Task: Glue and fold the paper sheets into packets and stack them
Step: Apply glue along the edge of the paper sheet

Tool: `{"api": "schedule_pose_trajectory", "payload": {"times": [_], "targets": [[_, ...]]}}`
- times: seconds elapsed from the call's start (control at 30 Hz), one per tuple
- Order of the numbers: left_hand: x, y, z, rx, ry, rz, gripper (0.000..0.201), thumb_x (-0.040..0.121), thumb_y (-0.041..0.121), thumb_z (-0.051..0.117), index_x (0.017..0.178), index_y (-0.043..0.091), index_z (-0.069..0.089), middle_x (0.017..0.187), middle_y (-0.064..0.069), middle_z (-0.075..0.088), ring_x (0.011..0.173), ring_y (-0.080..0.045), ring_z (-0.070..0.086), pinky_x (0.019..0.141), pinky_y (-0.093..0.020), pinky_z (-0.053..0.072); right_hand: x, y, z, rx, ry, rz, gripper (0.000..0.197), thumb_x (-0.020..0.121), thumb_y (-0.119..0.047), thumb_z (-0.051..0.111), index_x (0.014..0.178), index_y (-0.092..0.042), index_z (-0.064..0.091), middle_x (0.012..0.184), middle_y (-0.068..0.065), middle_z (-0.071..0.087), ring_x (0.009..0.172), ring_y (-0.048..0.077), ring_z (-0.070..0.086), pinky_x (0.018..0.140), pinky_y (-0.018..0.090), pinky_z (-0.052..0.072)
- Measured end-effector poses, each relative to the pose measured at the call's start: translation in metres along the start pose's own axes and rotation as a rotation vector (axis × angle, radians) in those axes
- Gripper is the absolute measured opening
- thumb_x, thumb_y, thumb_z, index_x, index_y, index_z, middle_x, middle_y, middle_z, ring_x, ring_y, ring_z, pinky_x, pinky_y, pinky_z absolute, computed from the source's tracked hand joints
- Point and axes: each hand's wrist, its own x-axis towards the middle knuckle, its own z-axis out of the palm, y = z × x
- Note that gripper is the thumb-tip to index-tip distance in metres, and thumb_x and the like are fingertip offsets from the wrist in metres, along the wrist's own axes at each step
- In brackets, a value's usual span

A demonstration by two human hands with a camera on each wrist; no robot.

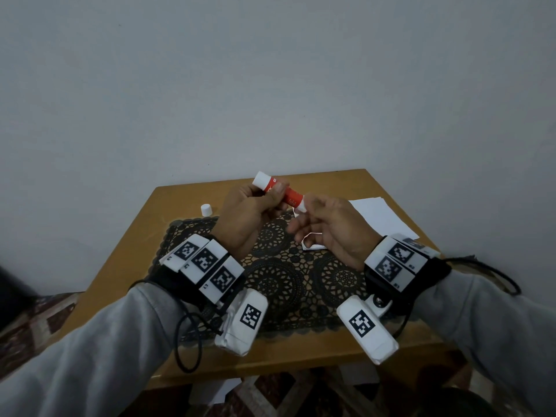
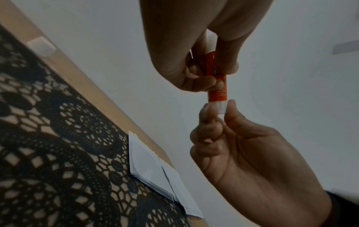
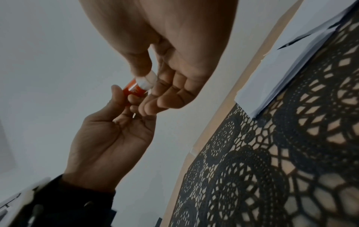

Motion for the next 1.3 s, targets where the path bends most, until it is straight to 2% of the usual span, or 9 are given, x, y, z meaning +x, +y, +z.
{"api": "schedule_pose_trajectory", "payload": {"times": [0.1, 0.23, 0.47, 0.67, 0.83, 0.97, 1.03, 1.2, 1.3], "targets": [[0.0, -0.001, 0.002, 0.027, -0.009, 0.02, 0.012, 0.09, 0.006, 0.056, 0.096, 0.002, 0.065, 0.073, -0.004, 0.061, 0.06, -0.007, 0.055, 0.059, -0.018, 0.046, -0.002, 0.0, 0.002, 0.032, 0.001, 0.09, 0.045, 0.102, -0.041, 0.031, 0.09, -0.005, 0.054, 0.074, 0.018, 0.067, 0.055, 0.023, 0.057, 0.051, 0.028, 0.042], [-0.001, -0.004, 0.0, 0.035, 0.018, 0.019, 0.011, 0.09, 0.008, 0.057, 0.096, 0.004, 0.066, 0.075, -0.005, 0.062, 0.061, -0.007, 0.055, 0.06, -0.019, 0.047, -0.004, 0.003, -0.002, 0.027, -0.031, 0.007, 0.025, 0.1, -0.028, 0.047, 0.108, -0.005, 0.052, 0.09, 0.019, 0.068, 0.061, 0.022, 0.059, 0.052, 0.028, 0.044], [-0.001, -0.006, 0.003, 0.097, -0.001, 0.037, 0.011, 0.088, 0.009, 0.06, 0.095, 0.005, 0.068, 0.078, -0.006, 0.062, 0.063, -0.009, 0.054, 0.063, -0.021, 0.046, -0.005, 0.004, -0.002, 0.043, -0.02, 0.113, 0.043, 0.102, -0.042, 0.031, 0.09, -0.006, 0.053, 0.069, 0.014, 0.064, 0.054, 0.022, 0.055, 0.051, 0.027, 0.043], [-0.001, -0.007, 0.0, 0.092, 0.015, 0.04, 0.012, 0.088, 0.011, 0.061, 0.095, 0.005, 0.068, 0.075, -0.004, 0.064, 0.064, -0.01, 0.055, 0.064, -0.024, 0.047, -0.005, 0.01, -0.005, 0.087, -0.065, 0.031, 0.029, 0.099, -0.024, 0.047, 0.119, -0.003, 0.048, 0.092, 0.017, 0.067, 0.06, 0.019, 0.059, 0.051, 0.026, 0.045], [-0.002, -0.006, 0.002, 0.139, -0.005, 0.058, 0.01, 0.088, 0.011, 0.062, 0.094, 0.008, 0.069, 0.079, -0.005, 0.065, 0.066, -0.011, 0.056, 0.066, -0.024, 0.046, -0.004, 0.009, -0.003, 0.123, -0.032, 0.152, 0.042, 0.101, -0.045, 0.033, 0.087, -0.01, 0.051, 0.071, 0.01, 0.062, 0.057, 0.02, 0.056, 0.053, 0.028, 0.042], [-0.002, -0.007, 0.003, 0.089, -0.003, 0.032, 0.011, 0.089, 0.011, 0.06, 0.095, 0.006, 0.068, 0.073, -0.002, 0.063, 0.065, -0.011, 0.054, 0.067, -0.026, 0.046, -0.005, 0.01, -0.004, 0.183, -0.057, 0.11, 0.033, 0.098, -0.039, 0.041, 0.103, -0.009, 0.055, 0.086, 0.015, 0.067, 0.06, 0.021, 0.057, 0.053, 0.029, 0.042], [-0.003, -0.008, 0.001, 0.083, 0.003, 0.027, 0.011, 0.09, 0.01, 0.059, 0.095, 0.004, 0.067, 0.07, -0.002, 0.063, 0.064, -0.011, 0.054, 0.067, -0.025, 0.046, -0.006, 0.009, -0.007, 0.168, -0.068, 0.061, 0.02, 0.097, -0.029, 0.047, 0.096, -0.011, 0.054, 0.091, 0.016, 0.067, 0.061, 0.02, 0.057, 0.054, 0.029, 0.042], [-0.002, -0.009, 0.002, 0.123, 0.012, 0.039, 0.011, 0.09, 0.009, 0.06, 0.093, 0.004, 0.069, 0.075, -0.008, 0.062, 0.063, -0.011, 0.054, 0.065, -0.024, 0.044, -0.006, 0.009, -0.008, 0.087, -0.036, 0.076, 0.029, 0.101, -0.031, 0.041, 0.105, -0.006, 0.054, 0.076, 0.01, 0.064, 0.058, 0.017, 0.057, 0.052, 0.026, 0.043], [-0.002, -0.01, 0.005, 0.145, -0.008, 0.039, 0.01, 0.089, 0.01, 0.06, 0.091, 0.005, 0.069, 0.076, -0.01, 0.061, 0.063, -0.012, 0.053, 0.064, -0.024, 0.043, -0.007, 0.01, -0.008, 0.077, -0.024, 0.113, 0.04, 0.102, -0.04, 0.034, 0.095, -0.006, 0.054, 0.068, 0.01, 0.062, 0.056, 0.019, 0.056, 0.052, 0.027, 0.043]]}}
